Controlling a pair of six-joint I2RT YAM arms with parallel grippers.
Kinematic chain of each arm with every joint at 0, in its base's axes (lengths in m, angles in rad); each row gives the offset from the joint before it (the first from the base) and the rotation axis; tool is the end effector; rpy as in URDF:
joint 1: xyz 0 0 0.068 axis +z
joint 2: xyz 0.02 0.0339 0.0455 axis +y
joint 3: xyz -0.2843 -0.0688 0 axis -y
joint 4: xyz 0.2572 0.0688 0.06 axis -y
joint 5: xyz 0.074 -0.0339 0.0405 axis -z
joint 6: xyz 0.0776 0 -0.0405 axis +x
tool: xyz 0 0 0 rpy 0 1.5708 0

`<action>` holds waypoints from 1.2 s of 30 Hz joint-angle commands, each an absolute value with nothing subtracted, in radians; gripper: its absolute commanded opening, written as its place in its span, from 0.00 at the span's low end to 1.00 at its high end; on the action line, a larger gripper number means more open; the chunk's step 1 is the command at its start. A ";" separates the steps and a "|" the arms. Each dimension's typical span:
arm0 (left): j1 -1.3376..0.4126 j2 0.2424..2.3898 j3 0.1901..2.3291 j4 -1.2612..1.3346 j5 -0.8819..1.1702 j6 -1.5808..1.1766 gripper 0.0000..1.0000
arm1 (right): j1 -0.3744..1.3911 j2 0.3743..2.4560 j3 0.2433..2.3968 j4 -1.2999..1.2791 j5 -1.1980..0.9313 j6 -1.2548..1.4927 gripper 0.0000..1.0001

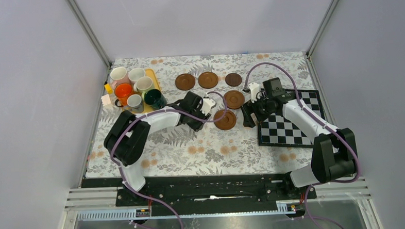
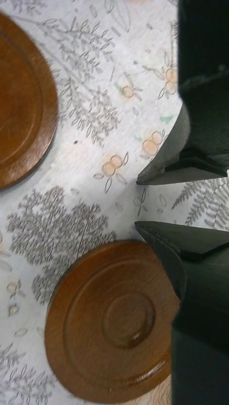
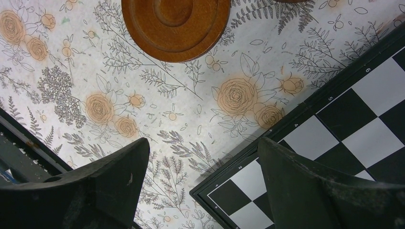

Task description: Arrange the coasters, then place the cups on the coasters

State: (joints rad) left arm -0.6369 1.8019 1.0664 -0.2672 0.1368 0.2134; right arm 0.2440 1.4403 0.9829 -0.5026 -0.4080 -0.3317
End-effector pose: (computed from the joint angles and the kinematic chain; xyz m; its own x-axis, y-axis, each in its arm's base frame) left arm 0.3131 -0.2448 0.1350 -0.5250 0.6494 -0.5502 0.7770 0.6296 0.0016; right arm 0.3065 0.1080 0.2167 -0.6075 -0.4593 -0.6481 -0.6773 0.7257 0.1205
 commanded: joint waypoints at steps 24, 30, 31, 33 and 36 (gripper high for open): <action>-0.505 1.864 1.222 -0.259 0.236 0.284 0.45 | 0.352 1.461 0.957 -0.464 -0.369 -0.307 0.89; -0.455 1.703 1.260 -0.347 0.363 0.220 0.71 | 0.402 1.495 0.953 -0.470 -0.326 -0.327 0.87; -0.447 1.679 1.259 -0.356 0.374 0.212 0.73 | 0.407 1.504 0.948 -0.458 -0.316 -0.327 0.87; -0.433 1.637 1.253 -0.371 0.395 0.195 0.76 | 0.414 1.520 0.939 -0.426 -0.291 -0.324 0.86; -0.408 1.578 1.242 -0.388 0.425 0.171 0.77 | 0.429 1.552 0.936 -0.388 -0.261 -0.321 0.85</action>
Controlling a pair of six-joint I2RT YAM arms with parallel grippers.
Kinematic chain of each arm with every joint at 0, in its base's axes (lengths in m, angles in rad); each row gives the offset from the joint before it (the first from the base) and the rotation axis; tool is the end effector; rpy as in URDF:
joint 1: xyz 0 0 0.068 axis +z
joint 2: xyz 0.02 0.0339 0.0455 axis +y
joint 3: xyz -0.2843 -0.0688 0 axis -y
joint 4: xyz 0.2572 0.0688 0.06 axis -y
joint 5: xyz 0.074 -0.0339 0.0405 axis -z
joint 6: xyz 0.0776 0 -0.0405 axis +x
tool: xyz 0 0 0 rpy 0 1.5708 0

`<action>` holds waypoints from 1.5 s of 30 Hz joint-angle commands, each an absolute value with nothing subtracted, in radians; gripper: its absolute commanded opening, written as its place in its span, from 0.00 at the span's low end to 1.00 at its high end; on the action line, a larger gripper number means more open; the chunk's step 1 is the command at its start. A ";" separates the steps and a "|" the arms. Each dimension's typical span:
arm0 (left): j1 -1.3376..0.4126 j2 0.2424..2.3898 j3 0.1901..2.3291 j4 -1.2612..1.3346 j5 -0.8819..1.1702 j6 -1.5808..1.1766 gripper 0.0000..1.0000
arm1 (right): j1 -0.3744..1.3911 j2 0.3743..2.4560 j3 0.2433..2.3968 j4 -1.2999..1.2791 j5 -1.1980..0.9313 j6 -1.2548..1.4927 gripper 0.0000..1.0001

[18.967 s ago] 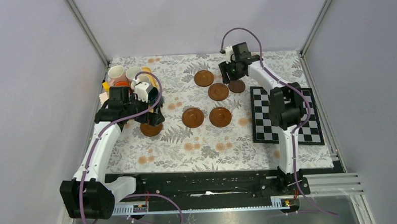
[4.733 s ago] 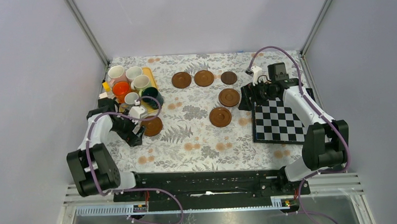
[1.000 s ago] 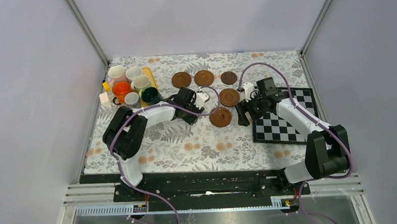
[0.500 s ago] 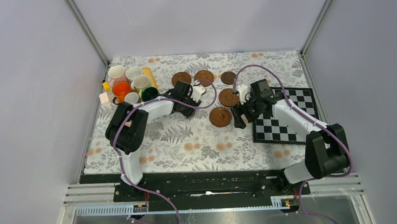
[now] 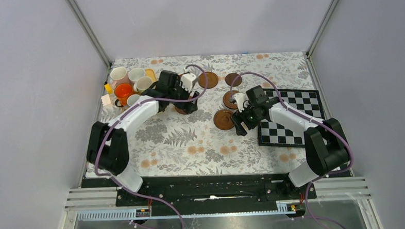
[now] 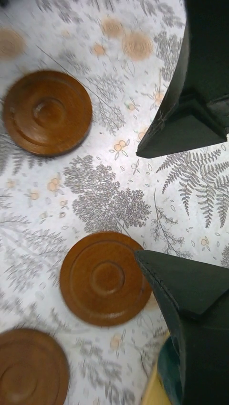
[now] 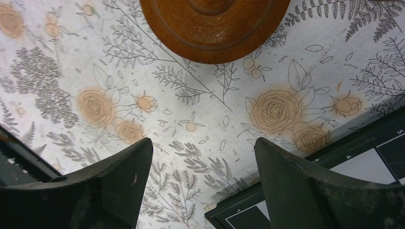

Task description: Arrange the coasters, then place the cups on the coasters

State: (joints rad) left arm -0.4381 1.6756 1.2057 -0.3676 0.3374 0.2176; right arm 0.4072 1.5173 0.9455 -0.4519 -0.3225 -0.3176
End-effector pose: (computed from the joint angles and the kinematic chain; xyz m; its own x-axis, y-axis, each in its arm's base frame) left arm 0.3556 -0.1950 0.2239 -0.5272 0.4719 -0.7066 0.7320 0.6745 -0.0957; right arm 0.2936 0.1534 0.1826 -0.5804 -0.5729 -0.5787 -0.7456 0.6597 0.0947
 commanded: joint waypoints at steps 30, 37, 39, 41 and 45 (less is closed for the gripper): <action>-0.126 1.317 1.172 -0.379 0.525 0.077 0.85 | 0.666 1.905 1.181 -0.309 -0.060 -0.257 0.69; -0.120 1.310 1.168 -0.372 0.538 0.053 0.85 | 0.671 1.938 1.227 -0.300 -0.009 -0.198 0.68; -0.119 1.315 1.168 -0.371 0.536 0.048 0.85 | 0.671 1.947 1.237 -0.296 -0.005 -0.176 0.68; -0.115 1.320 1.169 -0.371 0.538 0.047 0.85 | 0.672 1.957 1.250 -0.291 0.020 -0.154 0.67; -0.113 1.326 1.167 -0.372 0.544 0.047 0.86 | 0.671 1.975 1.266 -0.274 0.048 -0.123 0.65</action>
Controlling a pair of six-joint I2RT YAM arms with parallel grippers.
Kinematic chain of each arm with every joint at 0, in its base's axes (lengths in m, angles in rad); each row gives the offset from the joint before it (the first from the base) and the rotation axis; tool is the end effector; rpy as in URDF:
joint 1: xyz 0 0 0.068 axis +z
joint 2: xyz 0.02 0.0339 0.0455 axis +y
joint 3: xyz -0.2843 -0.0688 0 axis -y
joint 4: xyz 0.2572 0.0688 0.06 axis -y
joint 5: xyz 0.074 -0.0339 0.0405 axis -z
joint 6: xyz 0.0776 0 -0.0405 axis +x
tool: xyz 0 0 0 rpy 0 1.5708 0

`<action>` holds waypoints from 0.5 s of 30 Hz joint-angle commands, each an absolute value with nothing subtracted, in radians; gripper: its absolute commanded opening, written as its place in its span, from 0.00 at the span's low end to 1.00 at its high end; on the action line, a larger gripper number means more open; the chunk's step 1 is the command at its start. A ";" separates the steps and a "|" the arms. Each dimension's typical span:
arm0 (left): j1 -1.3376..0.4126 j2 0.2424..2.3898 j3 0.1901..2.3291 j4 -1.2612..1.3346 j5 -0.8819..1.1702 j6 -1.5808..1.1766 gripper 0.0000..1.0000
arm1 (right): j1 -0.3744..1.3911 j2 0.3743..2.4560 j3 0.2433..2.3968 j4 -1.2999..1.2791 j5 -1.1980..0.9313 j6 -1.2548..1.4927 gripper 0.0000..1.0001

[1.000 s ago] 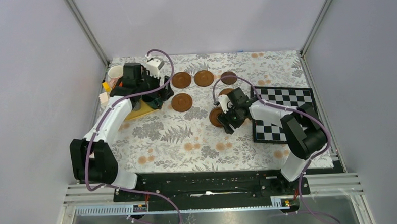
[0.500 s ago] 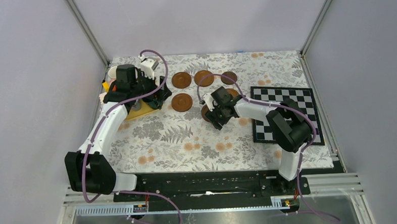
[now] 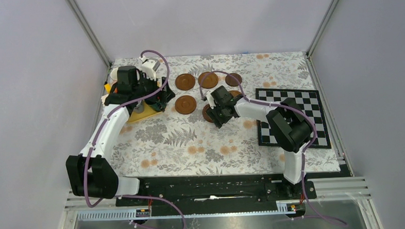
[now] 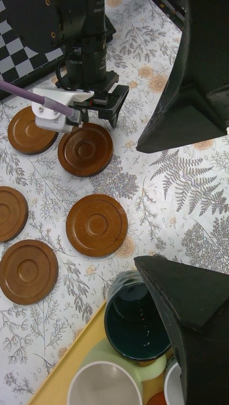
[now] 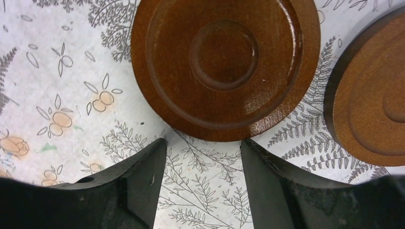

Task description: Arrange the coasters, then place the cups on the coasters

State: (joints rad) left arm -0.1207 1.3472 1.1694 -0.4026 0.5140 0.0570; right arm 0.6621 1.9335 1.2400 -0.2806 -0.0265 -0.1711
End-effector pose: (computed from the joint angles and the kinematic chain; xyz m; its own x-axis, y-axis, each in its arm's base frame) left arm 0.3320 -0.0787 0.3267 -0.5143 0.1123 -0.8502 0.5432 0.8099 -0.2215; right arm 0.3475 0.2735 0.1357 -0.5362 -0.6338 -0.5574 -0.7282 0.6813 -0.0741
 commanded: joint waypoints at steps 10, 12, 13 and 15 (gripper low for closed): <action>-0.112 1.362 1.173 -0.415 0.538 0.093 0.86 | 0.670 1.999 1.288 -0.226 0.152 -0.071 0.66; -0.112 1.364 1.171 -0.419 0.541 0.094 0.86 | 0.669 2.006 1.299 -0.226 0.175 -0.056 0.66; -0.112 1.365 1.168 -0.419 0.543 0.092 0.86 | 0.670 2.009 1.303 -0.227 0.185 -0.048 0.66; -0.112 1.364 1.166 -0.419 0.546 0.091 0.86 | 0.670 2.001 1.303 -0.224 0.197 -0.042 0.66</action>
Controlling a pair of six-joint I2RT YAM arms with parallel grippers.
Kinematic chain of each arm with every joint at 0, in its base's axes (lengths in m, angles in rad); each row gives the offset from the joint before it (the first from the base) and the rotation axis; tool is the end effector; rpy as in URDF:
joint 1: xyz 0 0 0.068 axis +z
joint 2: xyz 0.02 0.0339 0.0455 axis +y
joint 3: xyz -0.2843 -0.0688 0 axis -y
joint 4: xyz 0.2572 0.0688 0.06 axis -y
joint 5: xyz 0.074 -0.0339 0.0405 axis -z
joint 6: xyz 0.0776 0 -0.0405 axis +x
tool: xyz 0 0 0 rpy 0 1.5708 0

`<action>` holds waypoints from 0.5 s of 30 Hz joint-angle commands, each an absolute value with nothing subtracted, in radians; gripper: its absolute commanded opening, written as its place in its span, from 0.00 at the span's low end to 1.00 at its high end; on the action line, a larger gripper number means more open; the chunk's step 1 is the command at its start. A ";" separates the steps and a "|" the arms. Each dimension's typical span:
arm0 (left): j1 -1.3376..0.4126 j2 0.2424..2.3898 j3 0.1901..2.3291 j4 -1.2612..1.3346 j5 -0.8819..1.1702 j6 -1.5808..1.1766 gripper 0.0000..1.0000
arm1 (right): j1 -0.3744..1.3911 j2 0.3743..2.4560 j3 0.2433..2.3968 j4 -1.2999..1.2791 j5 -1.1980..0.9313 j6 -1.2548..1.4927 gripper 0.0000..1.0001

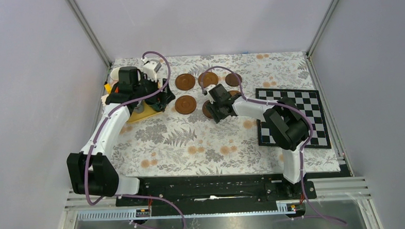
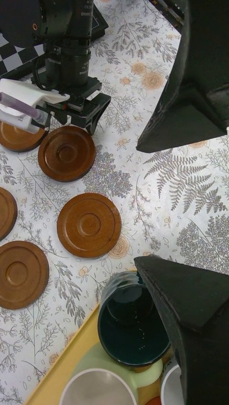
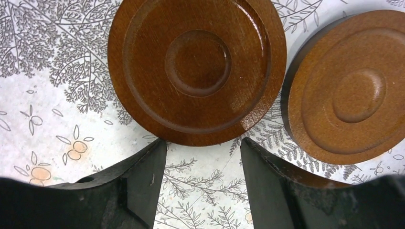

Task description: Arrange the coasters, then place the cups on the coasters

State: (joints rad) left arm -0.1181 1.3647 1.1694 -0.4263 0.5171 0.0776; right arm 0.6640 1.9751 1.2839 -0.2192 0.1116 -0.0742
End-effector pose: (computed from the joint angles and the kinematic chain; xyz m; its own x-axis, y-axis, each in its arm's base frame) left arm 0.3339 -0.0782 0.3184 -0.5377 0.1317 -0.8328 0.5448 0.8081 -0.2240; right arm 0.3683 0.2773 0.1378 -0.5788 -0.5465 -0.6052 -0.6032 0.7864 -0.1332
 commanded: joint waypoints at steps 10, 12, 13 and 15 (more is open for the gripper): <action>-0.112 1.358 1.155 -0.414 0.549 0.092 0.86 | 0.695 1.923 1.266 -0.269 0.086 -0.083 0.59; -0.112 1.358 1.154 -0.414 0.550 0.092 0.86 | 0.717 1.908 1.243 -0.266 0.095 -0.081 0.59; -0.112 1.358 1.155 -0.414 0.550 0.092 0.86 | 0.727 1.904 1.233 -0.262 0.102 -0.077 0.59; -0.112 1.358 1.153 -0.414 0.551 0.092 0.86 | 0.738 1.898 1.226 -0.261 0.113 -0.065 0.59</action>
